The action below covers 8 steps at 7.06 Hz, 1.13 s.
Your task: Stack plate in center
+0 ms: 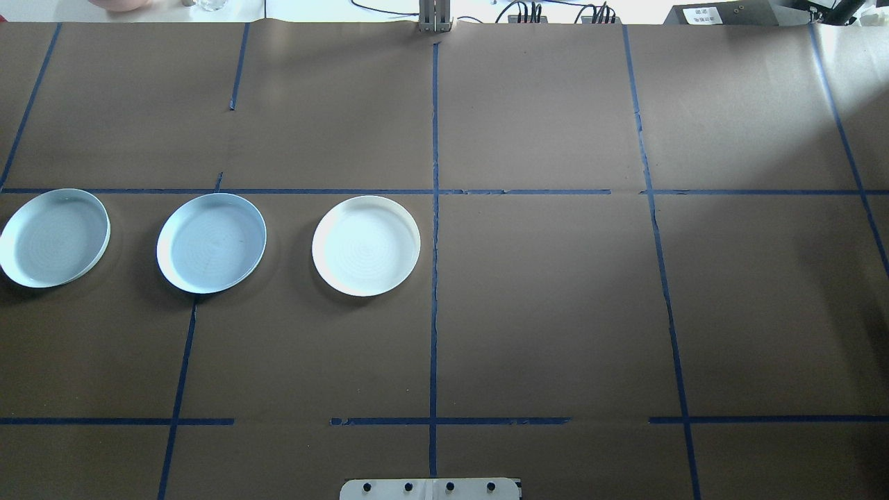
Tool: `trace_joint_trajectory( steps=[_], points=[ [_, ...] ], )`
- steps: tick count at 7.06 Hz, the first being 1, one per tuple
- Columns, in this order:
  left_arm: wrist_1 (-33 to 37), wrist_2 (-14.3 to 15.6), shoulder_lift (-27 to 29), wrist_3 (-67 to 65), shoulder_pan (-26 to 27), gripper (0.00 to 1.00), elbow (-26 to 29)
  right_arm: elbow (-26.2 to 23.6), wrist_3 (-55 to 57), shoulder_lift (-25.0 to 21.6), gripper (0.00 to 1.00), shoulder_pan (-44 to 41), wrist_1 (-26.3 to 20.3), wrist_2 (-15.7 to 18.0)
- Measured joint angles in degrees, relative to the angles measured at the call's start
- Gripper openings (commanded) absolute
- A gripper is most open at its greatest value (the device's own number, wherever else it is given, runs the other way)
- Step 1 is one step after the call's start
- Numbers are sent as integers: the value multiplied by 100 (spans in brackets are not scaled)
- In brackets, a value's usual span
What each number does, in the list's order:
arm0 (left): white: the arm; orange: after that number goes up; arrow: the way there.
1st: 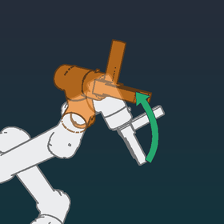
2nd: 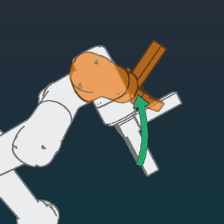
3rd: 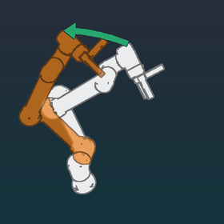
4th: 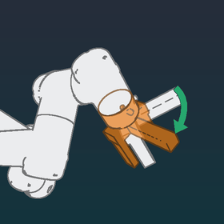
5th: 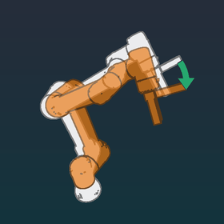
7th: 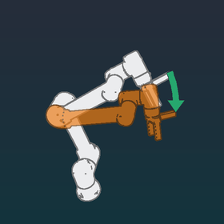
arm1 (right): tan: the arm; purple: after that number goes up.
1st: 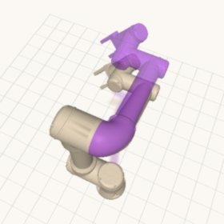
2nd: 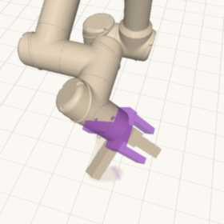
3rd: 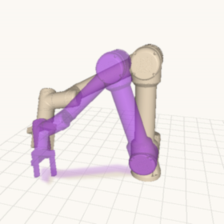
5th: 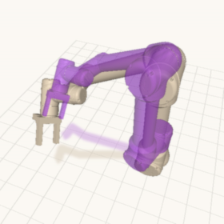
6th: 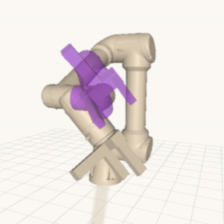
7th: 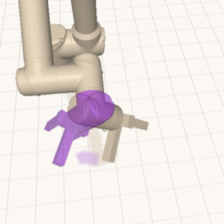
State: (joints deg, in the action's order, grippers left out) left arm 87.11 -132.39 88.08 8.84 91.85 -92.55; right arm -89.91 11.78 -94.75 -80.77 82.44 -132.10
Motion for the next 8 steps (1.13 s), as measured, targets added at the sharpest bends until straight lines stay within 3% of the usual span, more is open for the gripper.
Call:
trace_joint_trajectory(
  steps=[4, 8],
  points=[
    [245, -16, -16, -3, -160, 100, -4, 0, 0, 0, 100, 0, 3, 0],
    [1549, -101, 28, -71, -631, 100, 439, 6, 2, 0, 100, 0, 6, 0]
  ],
)
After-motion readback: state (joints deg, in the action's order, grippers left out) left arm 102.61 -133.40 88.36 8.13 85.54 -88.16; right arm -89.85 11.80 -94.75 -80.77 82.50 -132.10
